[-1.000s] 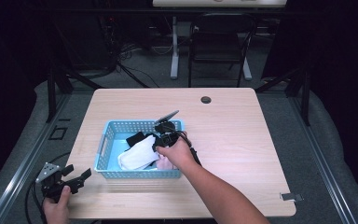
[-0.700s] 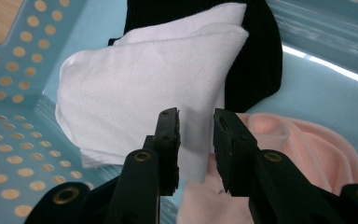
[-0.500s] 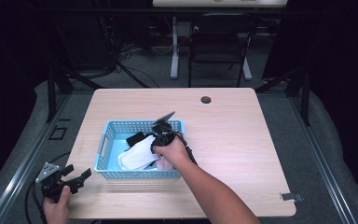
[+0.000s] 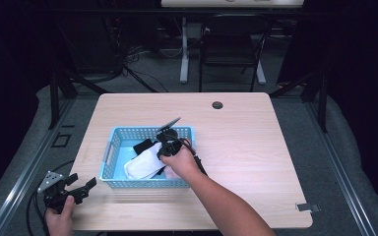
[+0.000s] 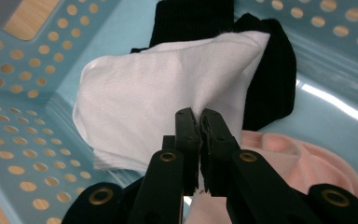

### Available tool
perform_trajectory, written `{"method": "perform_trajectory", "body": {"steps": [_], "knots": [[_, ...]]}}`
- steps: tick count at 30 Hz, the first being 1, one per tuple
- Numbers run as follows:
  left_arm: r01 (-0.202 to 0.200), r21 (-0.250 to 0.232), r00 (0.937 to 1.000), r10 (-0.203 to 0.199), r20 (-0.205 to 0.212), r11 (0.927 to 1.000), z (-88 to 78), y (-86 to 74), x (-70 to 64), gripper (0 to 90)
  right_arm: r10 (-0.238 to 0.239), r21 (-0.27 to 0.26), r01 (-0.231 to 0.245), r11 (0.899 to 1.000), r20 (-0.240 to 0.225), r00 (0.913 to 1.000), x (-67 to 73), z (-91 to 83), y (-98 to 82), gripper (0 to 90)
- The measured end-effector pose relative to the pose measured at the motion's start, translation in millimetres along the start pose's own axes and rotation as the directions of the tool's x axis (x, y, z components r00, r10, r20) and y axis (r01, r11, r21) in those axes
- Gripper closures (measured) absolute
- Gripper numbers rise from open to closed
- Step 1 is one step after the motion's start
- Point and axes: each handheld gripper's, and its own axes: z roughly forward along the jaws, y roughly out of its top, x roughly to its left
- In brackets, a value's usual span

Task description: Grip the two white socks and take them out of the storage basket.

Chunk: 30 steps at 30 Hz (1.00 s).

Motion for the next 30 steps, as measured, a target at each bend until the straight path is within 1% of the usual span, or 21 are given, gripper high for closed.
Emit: {"method": "perform_trajectory", "body": {"steps": [1,2,3,4,6,7,8,10,12,13,14,15,16,17,18,19,22,23,24,27,30], "knots": [[-0.001,0.000,1.0000,0.001,0.000,1.0000,-0.1,0.0,0.0,15.3,-0.011,-0.012,0.011,1.000,-0.002,0.9999,1.7,-1.5,-0.4,86.9],[0.003,-0.003,1.0000,-0.003,0.000,1.0000,0.0,0.0,-0.3,15.3,-0.040,-0.010,0.040,0.999,0.009,0.9991,2.4,-3.4,-0.5,86.9],[0.001,0.000,1.0000,-0.001,0.000,1.0000,-0.1,0.0,-0.1,15.3,-0.055,-0.016,0.055,0.998,0.011,0.9984,4.0,-5.3,-0.9,87.1],[0.000,0.000,1.0000,0.000,-0.001,1.0000,0.0,0.0,0.0,15.3,-0.060,-0.031,0.061,0.998,0.012,0.9981,6.4,-6.5,-1.5,87.2],[0.004,-0.001,1.0000,-0.004,0.000,1.0000,0.2,-0.1,-0.3,15.3,-0.089,-0.034,0.089,0.995,0.009,0.9960,10.0,-11.3,-2.2,87.3],[0.001,0.001,1.0000,-0.001,0.000,1.0000,0.0,0.0,-0.1,15.3,-0.089,-0.053,0.090,0.995,0.008,0.9960,12.9,-13.4,-2.9,87.4],[0.001,0.001,1.0000,-0.001,0.000,1.0000,0.1,0.0,-0.1,15.3,-0.105,-0.048,0.105,0.993,0.009,0.9944,13.7,-16.0,-2.5,87.4],[0.003,-0.001,1.0000,-0.003,0.000,1.0000,0.1,0.0,-0.4,15.3,-0.125,-0.081,0.125,0.989,0.012,0.9921,18.6,-21.0,-2.3,87.5],[0.000,0.002,1.0000,0.000,0.000,1.0000,0.0,0.0,-0.1,15.3,-0.162,-0.103,0.165,0.981,0.031,0.9862,23.6,-27.2,-1.9,87.5],[0.000,0.002,1.0000,0.000,0.000,1.0000,0.0,0.0,-0.1,15.3,-0.162,-0.103,0.165,0.981,0.031,0.9862,23.6,-27.2,-1.9,87.5],[0.000,0.002,1.0000,0.000,0.001,1.0000,0.0,0.0,-0.2,15.3,-0.192,-0.145,0.196,0.970,0.044,0.9805,29.6,-32.8,-1.9,87.5],[0.000,0.002,1.0000,0.000,0.001,1.0000,0.0,0.0,-0.1,15.3,-0.218,-0.153,0.224,0.963,0.051,0.9745,31.2,-36.3,-1.8,87.6],[0.001,0.001,1.0000,-0.001,0.001,1.0000,0.0,0.0,-0.1,15.3,-0.221,-0.172,0.227,0.958,0.055,0.9738,33.7,-38.3,-2.5,87.6],[0.001,0.000,1.0000,-0.001,0.000,1.0000,0.0,0.0,0.0,15.3,-0.240,-0.174,0.248,0.953,0.065,0.9687,35.1,-41.4,-2.8,87.6],[0.006,-0.004,1.0000,-0.006,0.001,1.0000,0.2,-0.1,-0.2,15.3,-0.255,-0.188,0.265,0.946,0.077,0.9639,36.7,-43.4,-3.6,87.6],[0.008,0.001,1.0000,-0.008,0.001,1.0000,-0.1,0.0,-0.1,15.3,-0.264,-0.204,0.276,0.939,0.085,0.9607,38.3,-45.1,-4.5,87.6],[0.011,0.002,0.9999,-0.011,0.002,0.9999,-0.2,0.0,0.1,15.3,-0.279,-0.221,0.294,0.930,0.098,0.9553,41.8,-51.5,-6.9,87.6],[0.011,0.002,0.9999,-0.011,0.002,0.9999,-0.3,0.0,0.0,15.3,-0.287,-0.236,0.305,0.923,0.106,0.9520,42.9,-53.2,-8.1,87.6],[0.011,0.002,0.9999,-0.011,0.002,0.9999,-0.3,0.0,0.0,15.3,-0.290,-0.250,0.309,0.918,0.111,0.9506,44.7,-55.5,-9.4,87.6],[0.009,0.003,1.0000,-0.009,0.003,1.0000,-0.1,0.0,0.1,15.3,-0.317,-0.275,0.343,0.898,0.135,0.9388,49.4,-63.7,-13.3,87.7],[0.009,0.002,1.0000,-0.009,0.002,1.0000,-0.1,0.0,-0.1,15.3,-0.328,-0.310,0.358,0.881,0.144,0.9334,52.6,-72.0,-17.3,87.7]]}}
